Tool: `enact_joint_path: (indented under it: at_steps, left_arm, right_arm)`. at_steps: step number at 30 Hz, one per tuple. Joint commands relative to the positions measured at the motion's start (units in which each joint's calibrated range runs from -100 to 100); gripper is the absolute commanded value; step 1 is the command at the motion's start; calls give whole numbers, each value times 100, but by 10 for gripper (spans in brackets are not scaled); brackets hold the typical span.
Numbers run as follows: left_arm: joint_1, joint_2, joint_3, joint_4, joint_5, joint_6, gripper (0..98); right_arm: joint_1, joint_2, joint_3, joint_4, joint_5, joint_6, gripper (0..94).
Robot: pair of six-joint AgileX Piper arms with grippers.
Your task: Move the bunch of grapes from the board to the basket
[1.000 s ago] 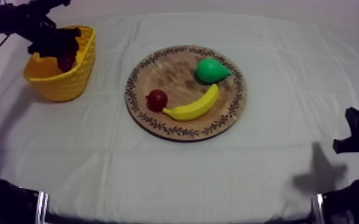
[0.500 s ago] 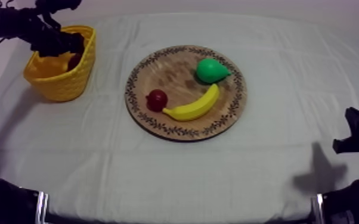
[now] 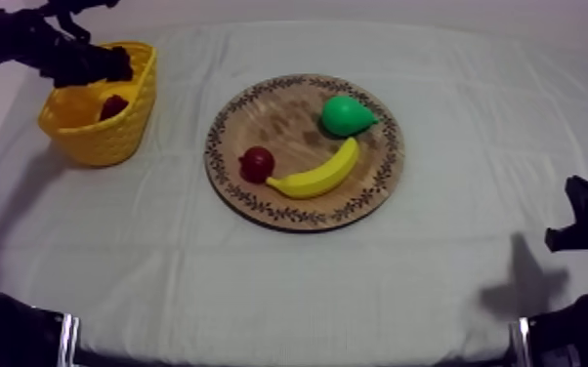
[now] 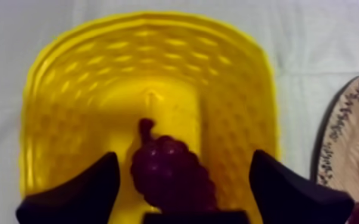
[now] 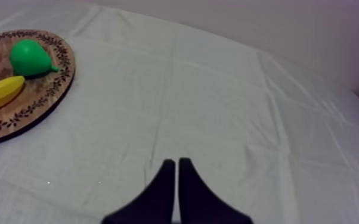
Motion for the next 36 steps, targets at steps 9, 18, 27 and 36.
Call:
enact_joint_path:
  at_steps: [9, 18, 27, 36]
  left_arm:
    - [36, -2611, 1374, -14, 513, 208, 589]
    - [-243, -4998, 3805, -14, 458, 258, 558]
    - [-732, -7364, 5405, -21, 594, 267, 407]
    - [-703, -8821, 5741, -21, 978, 368, 200]
  right_arm:
    - [1, -2, -1, 1, 0, 2, 5]
    - [1, -2, -1, 1, 0, 2, 5]
    - [1, -2, -1, 1, 0, 2, 5]
    - [1, -2, -1, 1, 0, 2, 5]
